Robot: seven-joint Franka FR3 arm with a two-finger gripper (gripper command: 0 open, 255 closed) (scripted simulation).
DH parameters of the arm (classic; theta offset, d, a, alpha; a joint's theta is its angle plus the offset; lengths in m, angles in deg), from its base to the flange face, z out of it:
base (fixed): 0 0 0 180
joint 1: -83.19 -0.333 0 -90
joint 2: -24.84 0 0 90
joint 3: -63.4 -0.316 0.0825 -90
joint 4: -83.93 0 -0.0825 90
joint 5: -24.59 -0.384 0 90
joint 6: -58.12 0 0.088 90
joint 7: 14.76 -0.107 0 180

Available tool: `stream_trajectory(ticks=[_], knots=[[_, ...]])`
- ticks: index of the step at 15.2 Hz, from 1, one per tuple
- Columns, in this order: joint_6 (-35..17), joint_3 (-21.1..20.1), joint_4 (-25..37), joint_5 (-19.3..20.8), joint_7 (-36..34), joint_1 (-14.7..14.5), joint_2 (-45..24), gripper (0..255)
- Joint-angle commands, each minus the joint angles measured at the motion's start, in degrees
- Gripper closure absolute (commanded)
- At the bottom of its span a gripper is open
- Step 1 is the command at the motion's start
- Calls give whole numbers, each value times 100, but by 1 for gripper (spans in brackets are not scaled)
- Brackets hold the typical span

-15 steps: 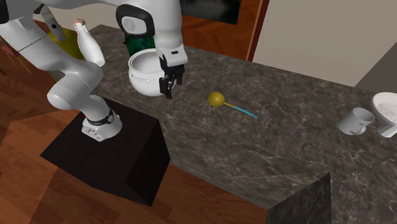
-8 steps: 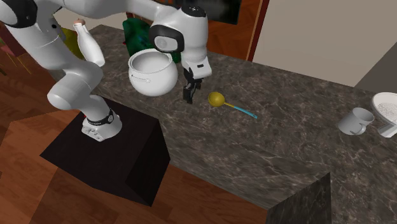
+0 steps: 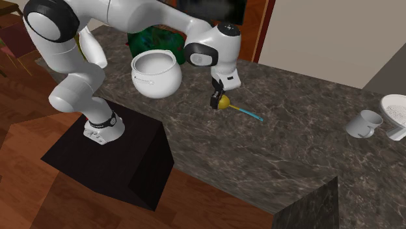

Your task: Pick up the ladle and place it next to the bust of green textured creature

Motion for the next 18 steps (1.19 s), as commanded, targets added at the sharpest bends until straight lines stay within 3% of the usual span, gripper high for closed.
stream_trajectory(ticks=[1, 6, 13, 18], knots=[[-70, -20, 390, -45, -53, -32, -457, 0], [-18, -64, 1559, -124, -212, -146, -1562, 0], [-468, -68, 1321, -111, -217, -201, -1769, 0], [-503, -68, 1308, -110, -218, -206, -1790, 0]])
